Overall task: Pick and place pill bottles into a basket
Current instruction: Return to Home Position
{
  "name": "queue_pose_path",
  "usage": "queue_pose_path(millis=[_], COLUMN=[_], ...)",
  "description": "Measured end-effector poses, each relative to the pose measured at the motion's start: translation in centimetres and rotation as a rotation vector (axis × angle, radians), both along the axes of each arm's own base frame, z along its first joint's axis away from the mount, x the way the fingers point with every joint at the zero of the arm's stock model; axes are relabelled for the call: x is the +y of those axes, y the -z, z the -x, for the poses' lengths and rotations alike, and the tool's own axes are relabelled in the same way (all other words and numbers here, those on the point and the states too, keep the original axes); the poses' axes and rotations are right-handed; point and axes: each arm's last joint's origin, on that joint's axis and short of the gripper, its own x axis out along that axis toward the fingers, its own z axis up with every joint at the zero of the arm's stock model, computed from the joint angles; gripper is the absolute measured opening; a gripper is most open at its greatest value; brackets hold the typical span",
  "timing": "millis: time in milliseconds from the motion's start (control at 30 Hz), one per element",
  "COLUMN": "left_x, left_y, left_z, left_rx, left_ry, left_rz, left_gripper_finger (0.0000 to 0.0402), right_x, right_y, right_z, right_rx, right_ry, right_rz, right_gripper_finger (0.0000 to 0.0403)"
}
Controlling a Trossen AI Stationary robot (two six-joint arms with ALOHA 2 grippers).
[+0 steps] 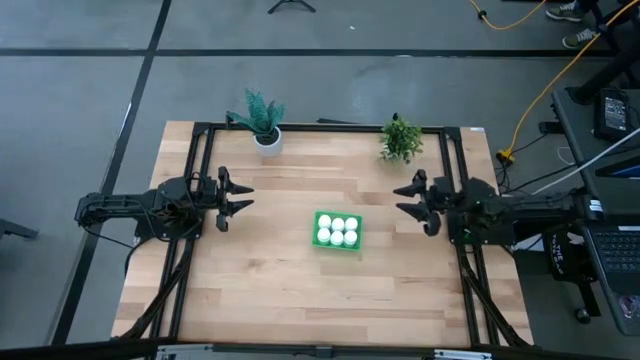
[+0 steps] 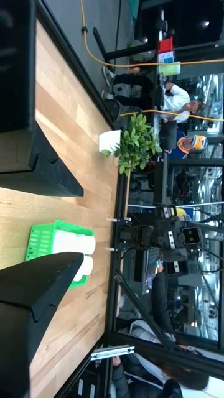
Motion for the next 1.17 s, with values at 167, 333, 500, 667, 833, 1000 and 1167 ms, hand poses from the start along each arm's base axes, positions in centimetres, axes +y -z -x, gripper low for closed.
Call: queue_pose_path(millis=[167, 333, 500, 667, 833, 1000, 1167], left_x=[0.00, 0.00, 0.00, 0.00, 0.00, 0.00, 0.00], left_y=[-0.01, 0.00, 0.00, -0.01, -0.01, 0.00, -0.01], left_z=[0.00, 0.00, 0.00, 0.00, 0.00, 0.00, 0.00], left_rx=[0.000, 0.000, 0.000, 0.000, 0.000, 0.000, 0.000], left_ry=[0.000, 0.000, 0.000, 0.000, 0.000, 0.000, 0.000], left_rz=[0.000, 0.000, 0.000, 0.000, 0.000, 0.000, 0.000], left_gripper_finger=[0.0150, 0.0150, 0.0150, 0.0150, 0.0150, 0.0150, 0.0150], right_x=[0.04, 0.03, 0.05, 0.05, 0.05, 0.06, 0.09], right_y=[-0.23, -0.05, 0.10, 0.16, 0.16, 0.10, 0.11], right_z=[0.20, 0.17, 0.14, 0.13, 0.13, 0.23, 0.62], right_rx=[-0.022, -0.003, 0.012, 0.018, 0.019, 0.014, 0.018], right_ry=[-0.003, 0.000, -0.005, -0.004, -0.003, -0.003, -0.003], right_rz=[0.027, 0.036, 0.052, 0.051, 0.053, 0.055, 0.055], right_gripper_finger=[0.0210, 0.0210, 0.0210, 0.0210, 0.0210, 0.0210, 0.0210])
